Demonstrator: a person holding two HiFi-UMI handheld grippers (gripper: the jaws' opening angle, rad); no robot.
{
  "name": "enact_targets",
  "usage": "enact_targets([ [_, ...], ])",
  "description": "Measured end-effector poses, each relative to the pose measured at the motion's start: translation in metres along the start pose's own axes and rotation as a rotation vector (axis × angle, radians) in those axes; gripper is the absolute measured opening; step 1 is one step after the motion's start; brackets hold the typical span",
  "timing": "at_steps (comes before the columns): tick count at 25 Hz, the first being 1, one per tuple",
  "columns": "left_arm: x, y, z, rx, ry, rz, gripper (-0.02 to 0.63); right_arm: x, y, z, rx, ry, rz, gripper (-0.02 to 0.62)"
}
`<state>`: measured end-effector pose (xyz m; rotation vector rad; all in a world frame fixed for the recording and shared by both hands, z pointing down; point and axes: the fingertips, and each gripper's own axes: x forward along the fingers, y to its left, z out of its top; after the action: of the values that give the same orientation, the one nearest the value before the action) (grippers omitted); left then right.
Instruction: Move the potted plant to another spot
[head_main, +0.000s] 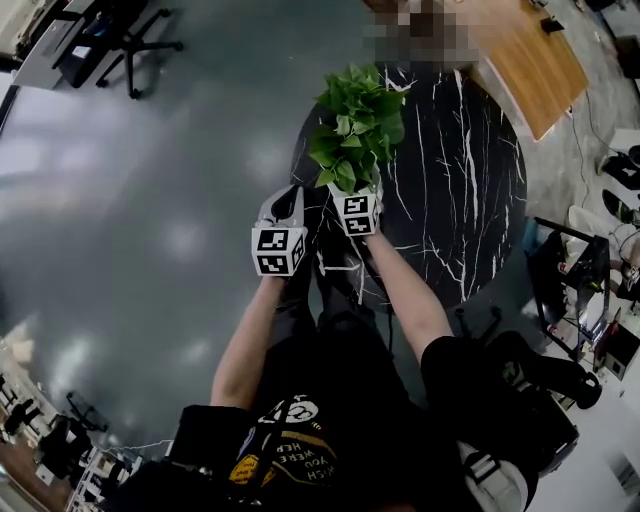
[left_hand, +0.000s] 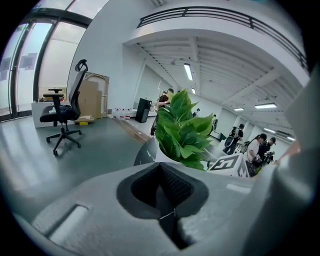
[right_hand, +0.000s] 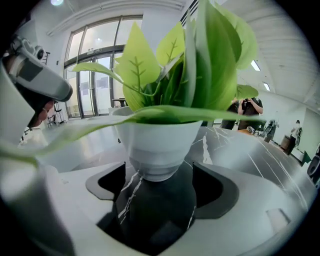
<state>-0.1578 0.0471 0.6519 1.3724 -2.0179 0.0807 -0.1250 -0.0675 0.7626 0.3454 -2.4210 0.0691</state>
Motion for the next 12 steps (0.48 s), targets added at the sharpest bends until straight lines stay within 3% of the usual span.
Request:
enact_targets([
  [4,-0.001,-0.013,-0.006,0.015,0.021,-0.016,0.003,-0.024,0.003,-0.022,0.035,0.055,-0.003,0.395],
  [6,-0.007,-0.021,-0.009,-0.003,0.026,-0.018,0.003,-0.046,0.011,-0.040,0.076,0.079,0.016,0.268],
  [9,-0.019,-0.043,-0.004,0.009,0.007,-0.037,0.003,-0.088,0.024,-0.048,0.167,0.048,0.065,0.002],
  [12,-0.041,-0.066,0.002,0.054,-0.020,-0.054,0.003,-0.136,0.037,-0.035,0.268,-0.022,0.108,0.003],
])
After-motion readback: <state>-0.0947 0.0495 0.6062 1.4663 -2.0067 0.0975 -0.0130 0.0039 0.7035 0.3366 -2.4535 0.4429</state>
